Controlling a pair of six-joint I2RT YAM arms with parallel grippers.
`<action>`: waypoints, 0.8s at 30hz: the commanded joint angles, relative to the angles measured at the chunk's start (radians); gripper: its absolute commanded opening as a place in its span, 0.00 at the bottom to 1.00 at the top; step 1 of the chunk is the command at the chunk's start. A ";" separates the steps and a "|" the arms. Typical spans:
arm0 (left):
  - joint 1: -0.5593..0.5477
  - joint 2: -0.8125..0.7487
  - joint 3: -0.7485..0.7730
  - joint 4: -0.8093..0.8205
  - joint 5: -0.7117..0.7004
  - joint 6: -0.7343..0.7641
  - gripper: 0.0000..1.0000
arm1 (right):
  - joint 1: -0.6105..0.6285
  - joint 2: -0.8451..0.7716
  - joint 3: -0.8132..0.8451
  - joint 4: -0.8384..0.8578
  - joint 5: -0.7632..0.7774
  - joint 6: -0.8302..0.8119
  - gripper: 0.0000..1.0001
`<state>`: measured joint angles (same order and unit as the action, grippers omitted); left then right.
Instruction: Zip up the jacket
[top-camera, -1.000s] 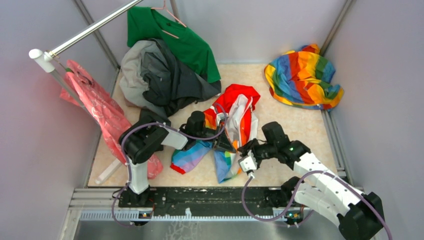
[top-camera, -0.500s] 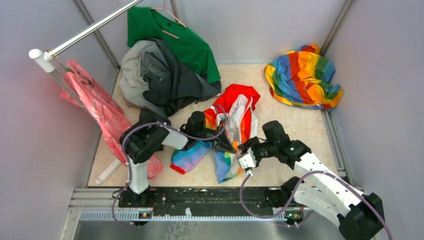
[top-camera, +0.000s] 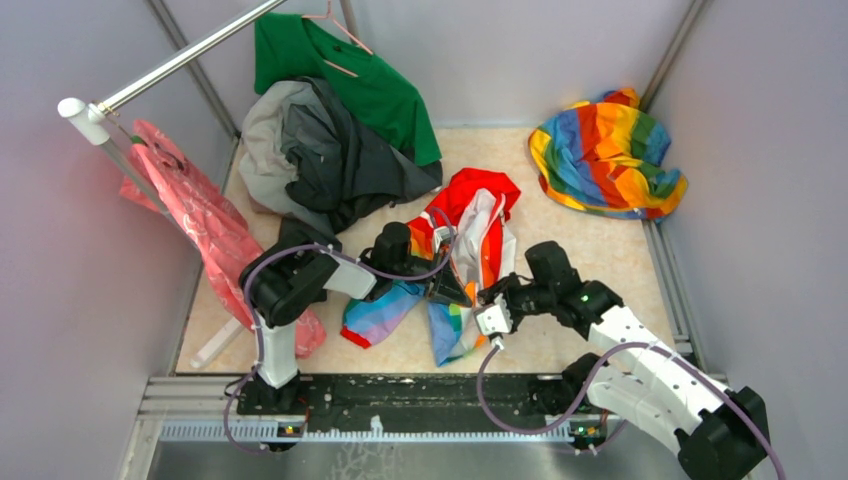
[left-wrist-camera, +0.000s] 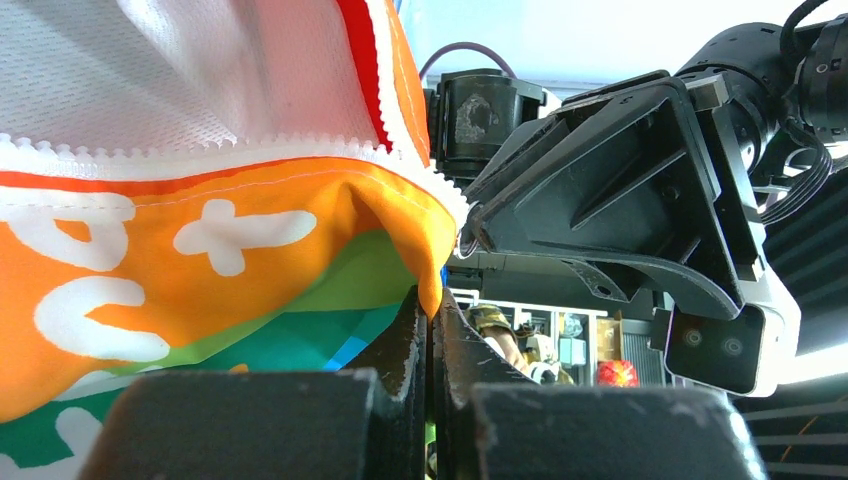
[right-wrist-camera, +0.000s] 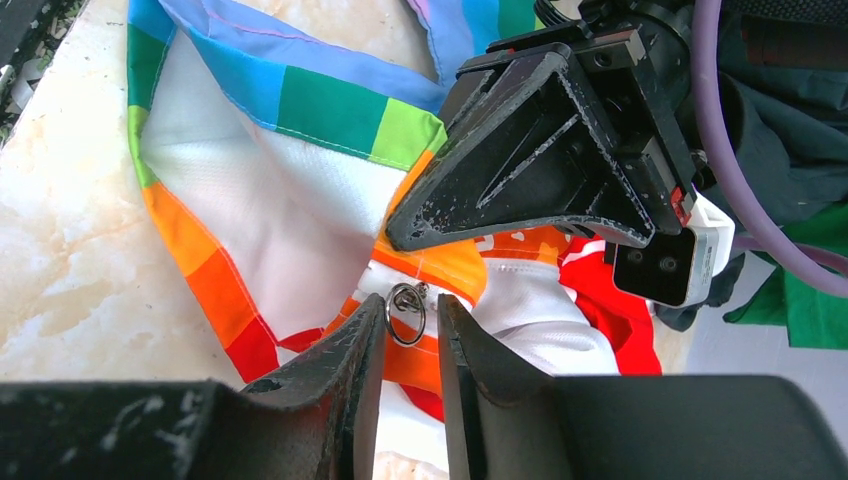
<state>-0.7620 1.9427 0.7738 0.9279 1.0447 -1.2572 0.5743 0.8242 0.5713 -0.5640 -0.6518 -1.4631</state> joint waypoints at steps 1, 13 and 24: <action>0.001 0.016 0.019 0.043 0.024 0.007 0.00 | 0.013 -0.019 0.054 0.037 -0.005 0.019 0.25; 0.001 0.022 0.021 0.023 0.023 0.025 0.00 | 0.012 -0.019 0.065 0.047 -0.004 0.071 0.00; 0.001 -0.042 0.042 -0.307 -0.060 0.253 0.00 | 0.013 -0.009 0.139 0.035 -0.009 0.283 0.00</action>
<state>-0.7620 1.9442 0.7967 0.8139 1.0340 -1.1553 0.5758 0.8249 0.6121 -0.5583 -0.6479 -1.2953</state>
